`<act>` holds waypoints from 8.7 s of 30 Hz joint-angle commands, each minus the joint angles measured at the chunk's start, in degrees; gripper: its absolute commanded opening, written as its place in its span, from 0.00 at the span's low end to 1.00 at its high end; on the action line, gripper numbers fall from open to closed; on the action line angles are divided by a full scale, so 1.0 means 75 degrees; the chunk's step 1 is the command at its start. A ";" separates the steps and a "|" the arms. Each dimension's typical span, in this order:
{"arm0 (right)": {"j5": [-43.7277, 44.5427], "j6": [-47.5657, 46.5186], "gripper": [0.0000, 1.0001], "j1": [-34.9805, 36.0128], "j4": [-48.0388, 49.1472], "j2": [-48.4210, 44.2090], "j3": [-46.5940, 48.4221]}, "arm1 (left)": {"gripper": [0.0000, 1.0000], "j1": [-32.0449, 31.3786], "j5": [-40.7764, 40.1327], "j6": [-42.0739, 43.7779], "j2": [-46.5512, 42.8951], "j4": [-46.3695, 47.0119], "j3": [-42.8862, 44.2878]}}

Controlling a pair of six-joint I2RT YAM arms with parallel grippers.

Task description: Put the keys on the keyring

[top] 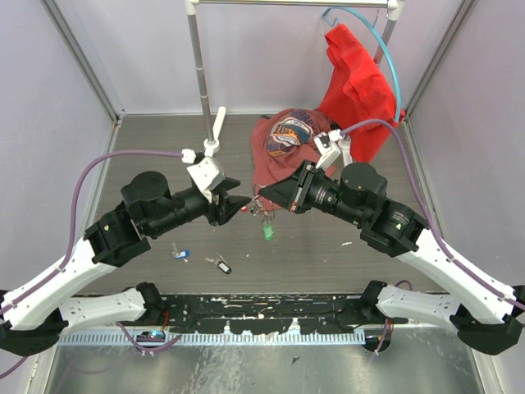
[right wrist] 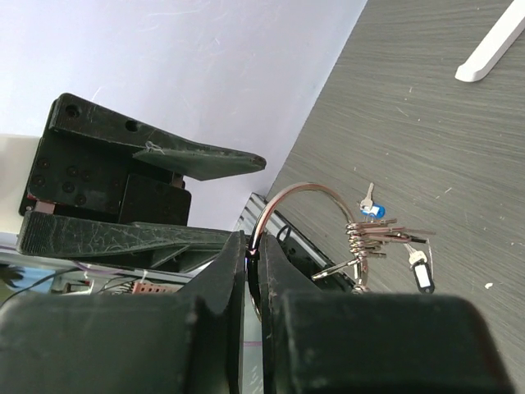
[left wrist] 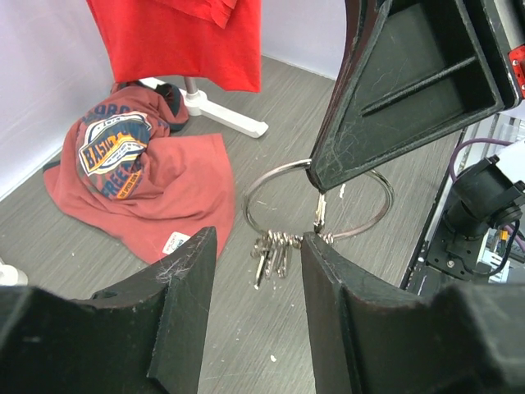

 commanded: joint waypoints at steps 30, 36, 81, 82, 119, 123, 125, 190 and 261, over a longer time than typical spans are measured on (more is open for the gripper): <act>0.0515 0.0334 0.00 -0.0012 0.0974 -0.0646 -0.0292 | 0.51 -0.0019 0.1072 0.0044 0.0339 0.0667 0.0293; 0.0412 0.0348 0.00 -0.0011 0.0968 -0.0608 -0.0287 | 0.50 -0.0016 0.1289 0.0030 0.0510 0.0800 0.0447; 0.0541 0.0865 0.35 -0.0017 0.0892 -0.0476 -0.0199 | 0.00 -0.0017 0.1271 0.0223 0.0737 0.0741 0.0596; 0.0600 0.0874 0.34 -0.0012 0.0883 -0.0497 -0.0222 | 0.00 -0.0016 0.1271 0.0218 0.0735 0.0742 0.0592; 0.1326 0.0705 0.00 -0.0011 0.0149 -0.0332 0.0082 | 0.34 -0.0018 0.0917 0.0111 0.0165 0.0360 0.0270; 0.1533 0.0592 0.00 -0.0009 -0.0055 -0.0332 0.0179 | 0.38 -0.0018 0.0524 -0.0006 -0.0225 0.0055 -0.0020; 0.1542 0.0560 0.00 -0.0013 -0.0093 -0.0322 0.0205 | 0.39 -0.0016 0.0447 -0.0086 -0.0332 -0.0114 -0.0075; 0.2683 -0.0952 0.00 -0.0012 -0.2042 -0.0284 0.0435 | 0.43 -0.0005 -0.3557 -0.4940 0.0005 -0.3670 -0.1515; 0.2666 -0.0875 0.00 -0.0006 -0.2111 -0.0489 0.0259 | 0.00 -0.0274 -0.3007 -0.6075 0.3152 -0.2262 -0.3674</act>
